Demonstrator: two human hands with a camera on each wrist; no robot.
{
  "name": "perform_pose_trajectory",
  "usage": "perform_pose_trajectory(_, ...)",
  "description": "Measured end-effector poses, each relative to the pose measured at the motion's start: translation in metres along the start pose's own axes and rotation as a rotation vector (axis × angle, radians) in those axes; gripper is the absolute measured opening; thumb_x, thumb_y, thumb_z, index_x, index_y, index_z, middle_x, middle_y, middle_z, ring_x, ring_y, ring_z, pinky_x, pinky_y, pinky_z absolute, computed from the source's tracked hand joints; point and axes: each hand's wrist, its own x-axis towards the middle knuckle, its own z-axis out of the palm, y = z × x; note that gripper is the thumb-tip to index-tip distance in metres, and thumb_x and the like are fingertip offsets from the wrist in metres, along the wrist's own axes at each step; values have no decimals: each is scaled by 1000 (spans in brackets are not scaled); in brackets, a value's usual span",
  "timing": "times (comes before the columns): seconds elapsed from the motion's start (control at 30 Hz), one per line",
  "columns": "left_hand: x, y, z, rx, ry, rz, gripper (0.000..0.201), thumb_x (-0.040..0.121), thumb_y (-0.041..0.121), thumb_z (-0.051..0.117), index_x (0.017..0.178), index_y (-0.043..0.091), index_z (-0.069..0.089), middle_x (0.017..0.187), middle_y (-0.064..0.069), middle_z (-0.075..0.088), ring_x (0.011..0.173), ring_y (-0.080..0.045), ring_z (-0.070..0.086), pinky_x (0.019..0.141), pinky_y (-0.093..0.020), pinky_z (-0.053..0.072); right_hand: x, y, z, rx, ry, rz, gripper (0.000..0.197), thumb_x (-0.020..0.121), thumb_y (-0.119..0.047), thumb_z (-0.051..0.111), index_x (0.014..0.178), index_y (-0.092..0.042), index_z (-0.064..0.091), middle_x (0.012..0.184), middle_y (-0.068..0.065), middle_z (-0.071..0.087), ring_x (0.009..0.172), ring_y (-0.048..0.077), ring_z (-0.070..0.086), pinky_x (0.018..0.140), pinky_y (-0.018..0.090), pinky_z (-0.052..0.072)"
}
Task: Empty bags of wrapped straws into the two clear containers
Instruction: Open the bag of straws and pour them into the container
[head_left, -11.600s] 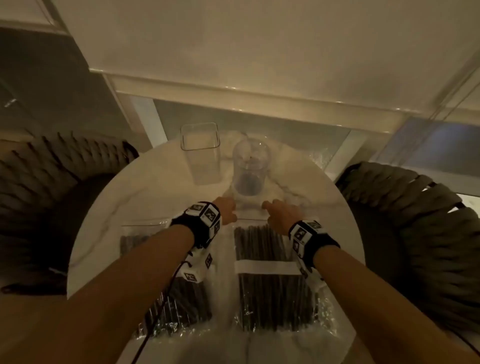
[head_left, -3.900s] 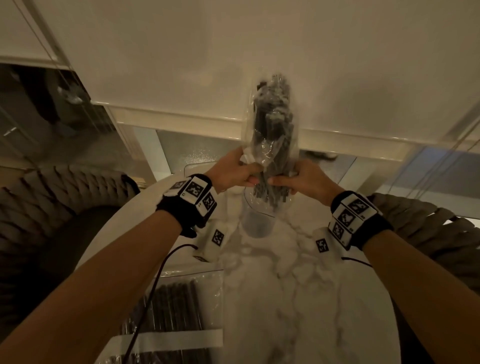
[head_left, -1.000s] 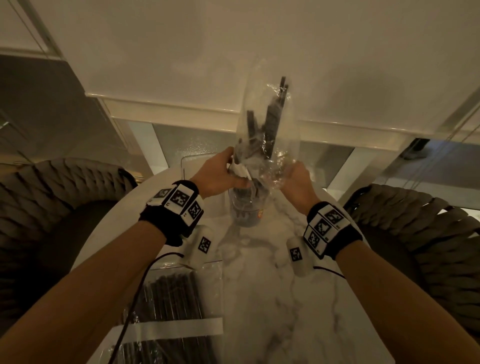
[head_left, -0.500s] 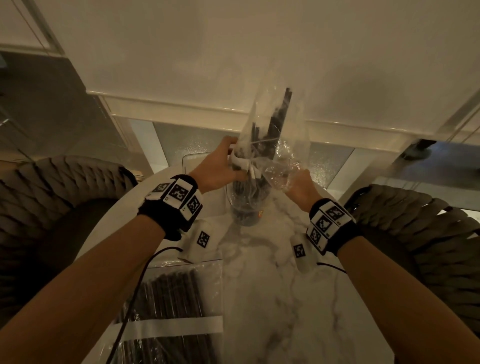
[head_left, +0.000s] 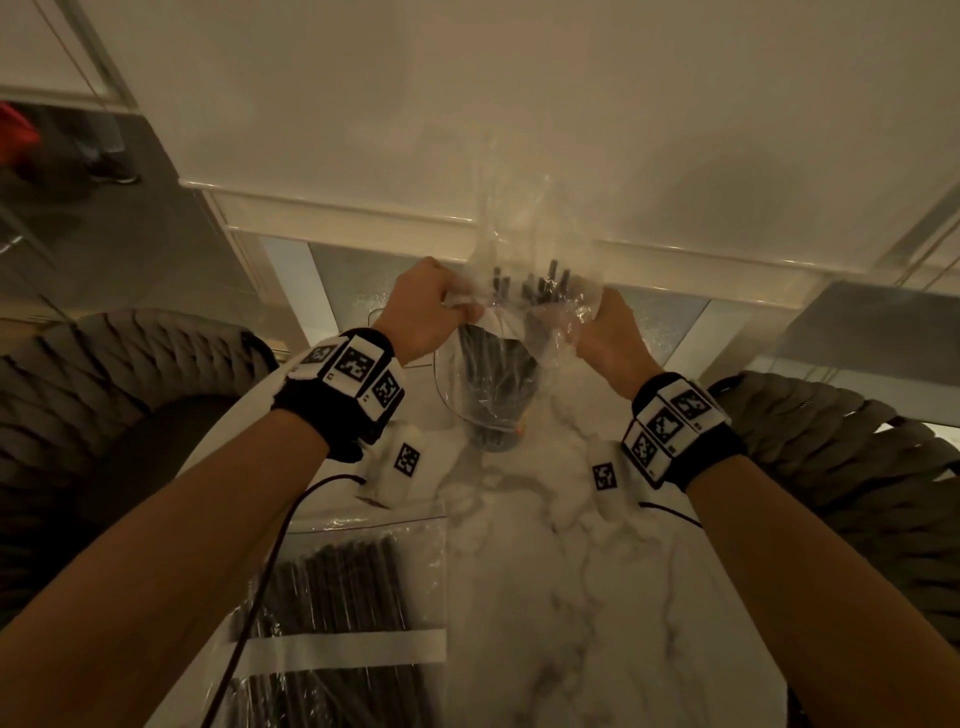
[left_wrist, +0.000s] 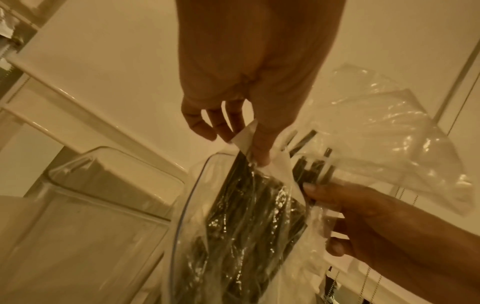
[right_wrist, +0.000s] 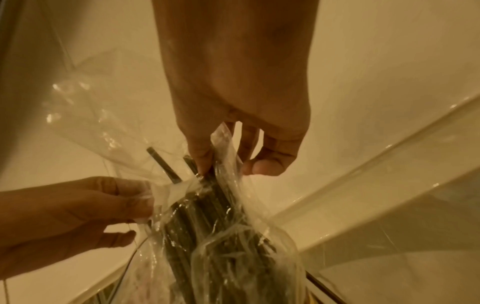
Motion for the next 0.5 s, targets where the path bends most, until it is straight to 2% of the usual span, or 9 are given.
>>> perform_pose_trajectory(0.03,0,-1,-2,-28,27,-4,16,81,24,71,96,18,72,90,0,58,87,-15,55,79,-20,40,0,-1,-1,-62,14,-24,27,80,-33,71,101,-16,71,91,0,72,83,14,65,77,30,51)
perform_pose_trajectory(0.07,-1,-1,-5,-62,42,-12,12,79,25,73,90,20,72,82,4,59,77,-9,53,71,-13,39,-1,-2,-2,-124,27,-50,29,80,-32,72,101,-13,71,94,5,73,85,17,66,80,24,51)
perform_pose_trajectory(0.13,-1,-2,-9,-108,45,-2,15,81,27,72,86,13,74,75,2,65,68,-5,52,61,-5,37,0,-5,-8,-209,39,-93,25,82,-29,70,94,-7,71,89,6,72,69,10,60,63,-1,39)
perform_pose_trajectory(0.2,-1,-5,-12,-75,33,9,23,86,26,66,95,7,74,84,-5,71,74,-10,55,65,-11,39,1,-7,-16,-287,28,-124,22,85,-22,67,92,-2,71,79,1,63,56,-4,44,51,-6,33)
perform_pose_trajectory(0.27,-1,-6,-16,-51,44,18,21,85,19,68,98,4,73,90,-6,71,80,-12,57,69,-12,39,2,-5,-24,-313,-8,-125,18,86,-13,65,98,0,69,81,-1,57,54,-6,42,50,-6,34)
perform_pose_trajectory(0.33,-2,-7,-20,-76,74,10,17,77,15,75,89,3,74,79,-3,70,72,-9,58,63,-8,42,2,-6,-29,-277,-68,-103,15,83,-5,67,98,-8,67,83,0,60,50,3,53,47,7,42)
perform_pose_trajectory(0.4,-2,-6,-24,-134,102,-22,18,69,17,81,80,5,72,69,0,66,65,-7,57,62,-6,45,-1,-7,-32,-197,-120,-123,21,80,-4,67,98,-12,63,90,1,63,65,10,64,51,19,48)
perform_pose_trajectory(0.47,-3,-6,-28,-134,107,-25,19,71,20,80,79,5,72,73,-4,67,67,-8,57,65,-10,45,-3,-13,-37,-26,-140,-155,34,78,-15,69,112,-11,61,100,-3,63,80,8,62,54,11,47)
perform_pose_trajectory(0.5,-3,-6,-31,-117,101,-16,18,74,21,78,82,5,73,75,-5,67,67,-8,56,63,-6,43,-4,-17,-39,54,-133,-145,39,81,-18,69,118,-14,59,100,-5,62,78,3,59,53,7,45)
